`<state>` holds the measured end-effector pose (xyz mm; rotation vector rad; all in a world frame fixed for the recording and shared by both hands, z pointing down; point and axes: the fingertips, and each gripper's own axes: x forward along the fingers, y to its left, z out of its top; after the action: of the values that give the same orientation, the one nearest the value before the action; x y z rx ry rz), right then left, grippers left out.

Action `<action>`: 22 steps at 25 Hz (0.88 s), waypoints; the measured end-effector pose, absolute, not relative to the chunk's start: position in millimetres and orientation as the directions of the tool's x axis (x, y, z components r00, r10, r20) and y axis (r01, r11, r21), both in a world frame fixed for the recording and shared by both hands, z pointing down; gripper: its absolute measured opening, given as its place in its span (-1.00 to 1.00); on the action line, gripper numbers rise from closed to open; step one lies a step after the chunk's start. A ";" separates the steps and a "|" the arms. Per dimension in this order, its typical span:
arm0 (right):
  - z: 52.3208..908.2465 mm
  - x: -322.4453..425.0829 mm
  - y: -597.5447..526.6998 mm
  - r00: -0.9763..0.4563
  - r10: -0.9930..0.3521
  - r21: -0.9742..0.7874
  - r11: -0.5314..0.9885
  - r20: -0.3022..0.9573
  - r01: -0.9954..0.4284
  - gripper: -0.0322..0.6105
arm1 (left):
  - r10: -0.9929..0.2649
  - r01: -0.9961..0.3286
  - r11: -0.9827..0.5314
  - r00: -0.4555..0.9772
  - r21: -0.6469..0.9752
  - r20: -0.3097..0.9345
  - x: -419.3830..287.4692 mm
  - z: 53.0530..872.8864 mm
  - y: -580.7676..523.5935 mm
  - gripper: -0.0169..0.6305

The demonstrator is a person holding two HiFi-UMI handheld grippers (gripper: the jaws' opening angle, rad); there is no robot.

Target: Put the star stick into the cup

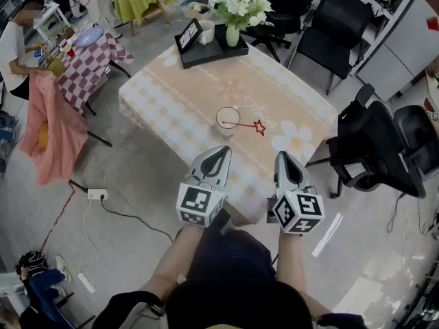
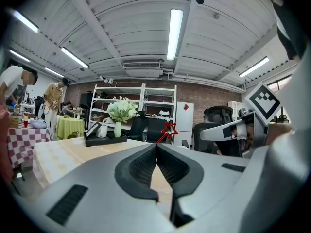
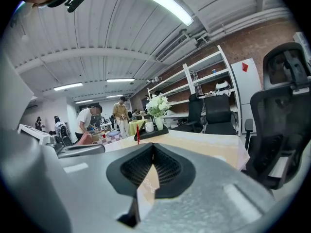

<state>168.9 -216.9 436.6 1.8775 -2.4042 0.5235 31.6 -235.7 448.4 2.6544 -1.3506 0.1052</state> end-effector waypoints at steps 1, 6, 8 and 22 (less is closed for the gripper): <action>436.0 169.2 -216.1 -0.261 -0.935 -0.227 0.208 0.240 -0.952 -0.89 | -0.799 -0.810 -0.575 0.586 0.111 0.136 31.1 448.2 -234.1 -0.91; 435.7 168.5 -214.7 -0.268 -0.933 -0.203 0.221 0.241 -0.954 -0.89 | -0.810 -0.822 -0.560 0.570 0.105 0.141 28.3 450.6 -228.5 -0.91; 435.0 166.7 -213.9 -0.276 -0.931 -0.200 0.232 0.238 -0.952 -0.89 | -0.813 -0.826 -0.555 0.564 0.102 0.146 27.0 451.5 -226.3 -0.91; 445.6 157.5 -217.5 -0.311 -0.917 -0.199 0.266 0.251 -0.943 -0.89 | -0.822 -0.836 -0.540 0.549 0.102 0.149 21.5 455.6 -229.2 -0.91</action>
<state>157.5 -217.5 445.6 1.7904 -2.4305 0.4798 21.5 -229.2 455.6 2.6205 -1.4140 0.1241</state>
